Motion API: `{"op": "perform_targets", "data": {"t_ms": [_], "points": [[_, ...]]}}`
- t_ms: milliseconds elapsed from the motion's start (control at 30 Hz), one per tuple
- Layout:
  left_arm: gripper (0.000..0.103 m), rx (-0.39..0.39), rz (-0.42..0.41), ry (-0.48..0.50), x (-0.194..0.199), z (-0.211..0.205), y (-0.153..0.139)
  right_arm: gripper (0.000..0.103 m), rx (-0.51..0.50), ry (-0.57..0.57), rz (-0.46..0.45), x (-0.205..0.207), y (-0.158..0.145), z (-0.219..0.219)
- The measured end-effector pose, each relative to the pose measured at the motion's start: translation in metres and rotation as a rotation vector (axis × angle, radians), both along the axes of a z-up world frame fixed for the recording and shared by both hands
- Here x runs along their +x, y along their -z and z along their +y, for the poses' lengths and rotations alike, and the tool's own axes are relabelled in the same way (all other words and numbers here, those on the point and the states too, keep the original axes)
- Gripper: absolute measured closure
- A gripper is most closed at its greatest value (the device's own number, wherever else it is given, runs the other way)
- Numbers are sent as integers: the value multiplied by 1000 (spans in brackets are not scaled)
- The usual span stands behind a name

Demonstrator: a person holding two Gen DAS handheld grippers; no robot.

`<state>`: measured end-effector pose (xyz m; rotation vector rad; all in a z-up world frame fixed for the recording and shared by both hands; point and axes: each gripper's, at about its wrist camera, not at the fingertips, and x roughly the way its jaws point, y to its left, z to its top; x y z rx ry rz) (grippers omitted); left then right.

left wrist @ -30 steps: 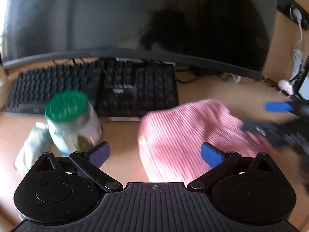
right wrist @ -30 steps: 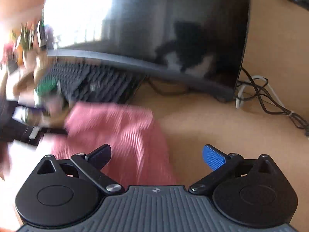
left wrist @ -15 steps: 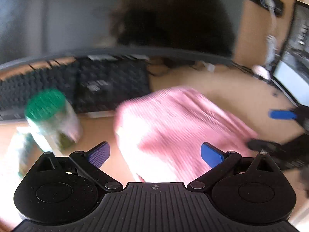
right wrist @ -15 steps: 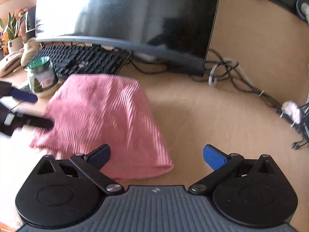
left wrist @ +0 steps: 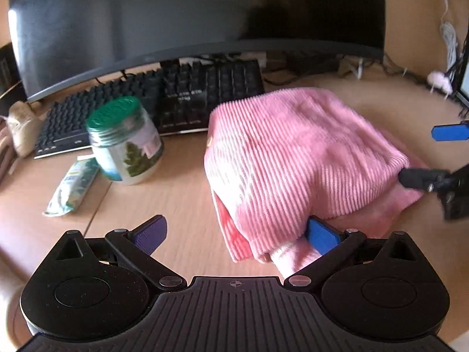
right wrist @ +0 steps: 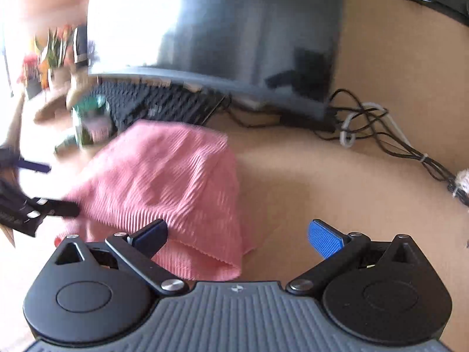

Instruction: Fold clothes

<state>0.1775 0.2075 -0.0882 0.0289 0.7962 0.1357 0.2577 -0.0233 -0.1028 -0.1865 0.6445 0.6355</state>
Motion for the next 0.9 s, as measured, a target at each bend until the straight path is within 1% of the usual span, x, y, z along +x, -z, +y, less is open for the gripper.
{"op": "perform_targets", "data": {"t_ms": [67, 133, 167, 233, 267, 300, 333, 400, 467, 533, 633, 733, 767, 833, 867, 900], "points": [[0, -118, -24, -6, -12, 5, -11, 0, 8, 23, 5, 6, -1, -4], [0, -271, -45, 2, -13, 9, -14, 0, -30, 32, -6, 13, 9, 2], [0, -305, -48, 3, -9, 7, -12, 0, -59, 34, -10, 17, 15, 6], [1, -284, -30, -34, -3, 0, -3, 0, -127, 42, 0, 27, 30, 15], [1, -270, -13, -59, 3, -3, 3, 0, -149, 48, 5, 31, 35, 17], [1, -272, 7, -86, 4, -6, 8, 0, -147, 57, 8, 31, 34, 15], [1, -277, 2, -97, -1, -9, 7, 0, -133, 66, 13, 29, 32, 10], [1, -268, -26, -111, -16, -17, 2, 0, -49, 62, 28, 17, 17, -9], [0, -236, -72, -136, -41, -27, -5, 0, 35, 35, 39, -2, 1, -32], [0, -235, -117, -187, -72, -41, -12, 0, 82, -4, 36, -23, -8, -52], [0, -267, -194, -276, -118, -71, -14, 0, 92, -45, 52, -59, -6, -78], [0, -255, -250, -360, -152, -108, -5, 0, 141, -48, 64, -94, 2, -104], [0, -243, -256, -367, -159, -118, -1, 0, 162, -41, 63, -105, 4, -112], [0, -220, -229, -354, -163, -131, 3, 0, 173, -45, 41, -116, 2, -119], [0, -209, -227, -354, -164, -136, 0, 0, 173, -43, 22, -116, -1, -121], [0, -192, -243, -361, -164, -139, -5, 0, 172, -41, 2, -117, -5, -123]]}}
